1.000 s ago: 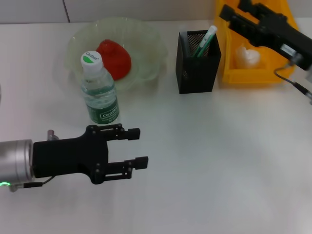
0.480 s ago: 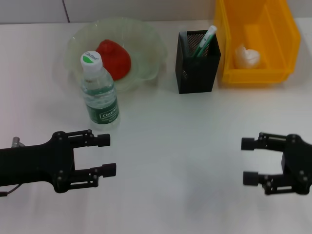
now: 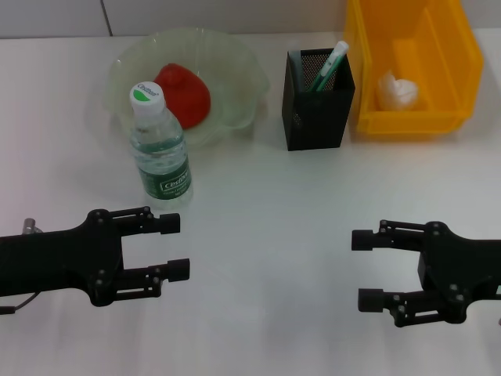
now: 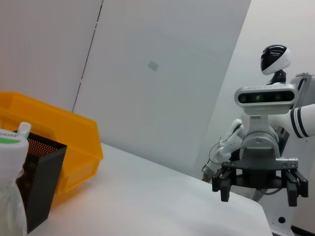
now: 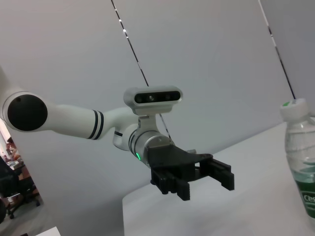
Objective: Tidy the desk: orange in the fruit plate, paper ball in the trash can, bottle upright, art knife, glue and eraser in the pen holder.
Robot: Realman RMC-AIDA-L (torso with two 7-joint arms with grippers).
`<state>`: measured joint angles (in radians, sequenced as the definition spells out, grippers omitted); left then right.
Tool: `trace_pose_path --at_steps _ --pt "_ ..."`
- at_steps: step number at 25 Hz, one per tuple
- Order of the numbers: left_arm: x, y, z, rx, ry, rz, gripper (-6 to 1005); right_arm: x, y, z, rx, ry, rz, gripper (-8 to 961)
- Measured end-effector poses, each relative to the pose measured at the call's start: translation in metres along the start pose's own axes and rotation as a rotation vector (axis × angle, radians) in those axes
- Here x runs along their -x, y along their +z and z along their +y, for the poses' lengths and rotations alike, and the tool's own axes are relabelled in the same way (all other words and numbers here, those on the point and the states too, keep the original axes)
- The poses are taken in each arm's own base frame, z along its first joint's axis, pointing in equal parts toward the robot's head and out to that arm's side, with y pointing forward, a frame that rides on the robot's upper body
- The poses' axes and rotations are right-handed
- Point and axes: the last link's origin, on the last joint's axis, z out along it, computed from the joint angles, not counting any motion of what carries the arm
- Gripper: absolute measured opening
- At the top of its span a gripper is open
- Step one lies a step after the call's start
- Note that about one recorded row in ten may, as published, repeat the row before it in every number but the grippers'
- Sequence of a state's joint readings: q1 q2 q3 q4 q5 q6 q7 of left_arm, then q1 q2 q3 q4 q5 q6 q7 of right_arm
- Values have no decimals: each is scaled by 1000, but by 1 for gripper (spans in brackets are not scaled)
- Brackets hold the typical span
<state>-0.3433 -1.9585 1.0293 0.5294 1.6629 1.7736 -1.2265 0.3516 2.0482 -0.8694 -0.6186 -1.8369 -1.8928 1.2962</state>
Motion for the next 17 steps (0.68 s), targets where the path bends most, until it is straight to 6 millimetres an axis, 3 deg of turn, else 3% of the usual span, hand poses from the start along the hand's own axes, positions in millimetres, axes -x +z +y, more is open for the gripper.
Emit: trace_pose_path --at_steps 17 --pt "1 0 0 -6 5 -1 704 10 9 -6 4 -26 -21 838"
